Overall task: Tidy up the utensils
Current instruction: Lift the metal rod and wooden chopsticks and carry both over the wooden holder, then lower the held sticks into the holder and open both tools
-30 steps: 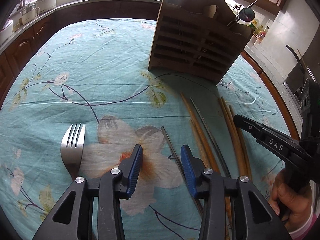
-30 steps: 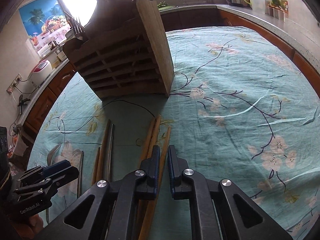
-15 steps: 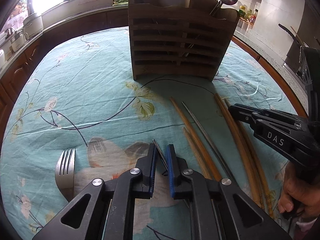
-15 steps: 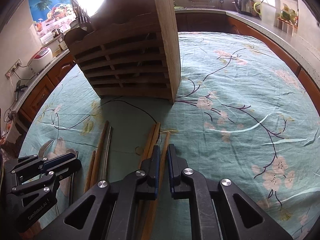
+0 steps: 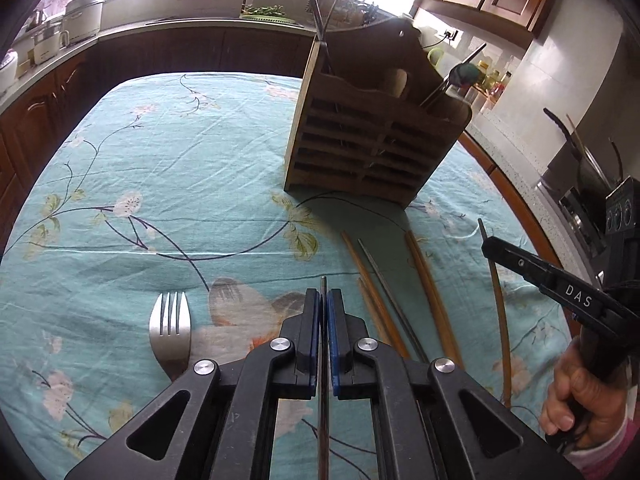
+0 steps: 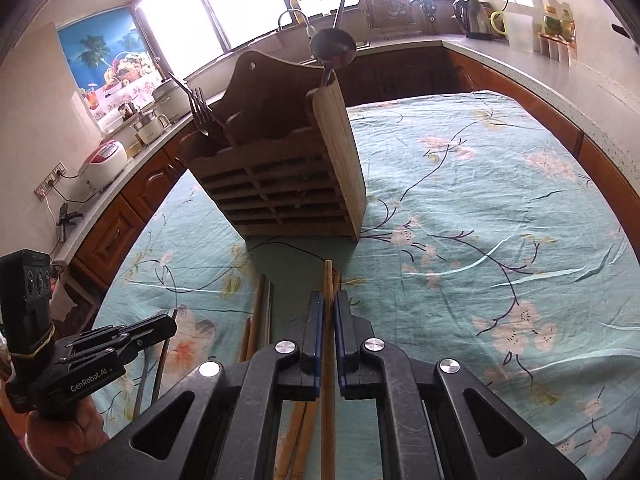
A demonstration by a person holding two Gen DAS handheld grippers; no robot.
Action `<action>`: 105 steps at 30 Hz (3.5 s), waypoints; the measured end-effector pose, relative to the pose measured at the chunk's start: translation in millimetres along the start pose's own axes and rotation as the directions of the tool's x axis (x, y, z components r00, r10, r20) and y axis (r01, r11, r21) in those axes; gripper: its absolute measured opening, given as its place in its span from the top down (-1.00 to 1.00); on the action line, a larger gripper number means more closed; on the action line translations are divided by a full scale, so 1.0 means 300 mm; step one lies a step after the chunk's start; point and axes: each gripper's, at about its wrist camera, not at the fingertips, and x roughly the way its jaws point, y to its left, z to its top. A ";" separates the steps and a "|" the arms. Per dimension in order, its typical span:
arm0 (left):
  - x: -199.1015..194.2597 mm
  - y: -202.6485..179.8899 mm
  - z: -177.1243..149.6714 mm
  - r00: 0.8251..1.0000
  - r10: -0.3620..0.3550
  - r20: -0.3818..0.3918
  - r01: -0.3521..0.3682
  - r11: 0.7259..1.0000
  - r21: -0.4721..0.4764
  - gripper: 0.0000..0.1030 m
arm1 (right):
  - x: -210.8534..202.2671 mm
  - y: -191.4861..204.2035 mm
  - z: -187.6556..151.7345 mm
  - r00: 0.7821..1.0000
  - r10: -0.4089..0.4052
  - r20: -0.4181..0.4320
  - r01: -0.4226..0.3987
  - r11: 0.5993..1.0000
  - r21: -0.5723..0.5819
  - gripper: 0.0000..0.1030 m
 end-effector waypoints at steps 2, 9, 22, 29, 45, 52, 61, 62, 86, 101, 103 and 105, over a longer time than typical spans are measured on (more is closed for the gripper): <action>-0.054 0.000 0.002 0.999 -0.018 0.029 0.019 1.000 -0.002 0.97 | -0.034 0.008 0.004 1.000 0.014 0.017 -0.014 1.000 0.004 0.90; -0.256 -0.002 -0.007 0.987 -0.085 0.136 0.084 0.996 0.011 0.97 | -0.184 0.061 0.029 0.992 0.043 0.116 -0.041 0.999 -0.016 0.90; -0.532 0.015 -0.059 0.947 -0.149 0.285 0.142 0.989 0.046 0.97 | -0.383 0.121 0.088 0.959 0.060 0.276 -0.047 0.998 -0.052 0.90; -0.557 0.016 -0.071 0.939 -0.152 0.309 0.143 0.988 0.053 0.97 | -0.402 0.132 0.093 0.953 0.063 0.298 -0.048 0.997 -0.059 0.90; -0.562 0.021 0.024 0.914 -0.140 0.381 0.128 0.990 0.059 0.97 | -0.417 0.114 0.169 0.931 0.064 0.360 -0.049 0.998 -0.050 0.90; -0.571 0.028 0.122 0.880 -0.143 0.452 0.121 0.990 0.078 0.97 | -0.429 0.122 0.273 0.907 0.063 0.416 -0.046 0.998 -0.053 0.90; -0.530 0.047 0.289 0.821 -0.139 0.553 0.118 0.990 0.074 0.97 | -0.442 0.124 0.453 0.845 0.055 0.533 -0.043 0.998 -0.035 0.90; -0.514 0.048 0.306 0.818 -0.133 0.559 0.111 0.991 0.073 0.97 | -0.435 0.121 0.472 0.841 0.054 0.539 -0.046 0.999 -0.029 0.90; 0.038 0.055 0.444 0.891 -0.047 0.452 0.062 0.998 -0.019 0.97 | -0.049 0.008 0.457 0.900 -0.012 0.436 -0.018 0.998 0.067 0.90; 0.050 0.091 0.482 0.903 -0.036 0.428 0.048 0.999 -0.017 0.95 | -0.024 -0.011 0.463 0.918 -0.019 0.396 -0.011 0.997 0.074 0.88; 0.052 0.089 0.489 0.905 -0.038 0.424 0.051 0.999 -0.018 0.95 | -0.022 -0.011 0.466 0.920 -0.020 0.391 -0.009 0.997 0.071 0.87; 0.056 0.091 0.493 0.912 -0.044 0.408 0.059 0.998 -0.024 0.94 | -0.022 -0.008 0.468 0.923 -0.014 0.384 -0.010 0.998 0.061 0.78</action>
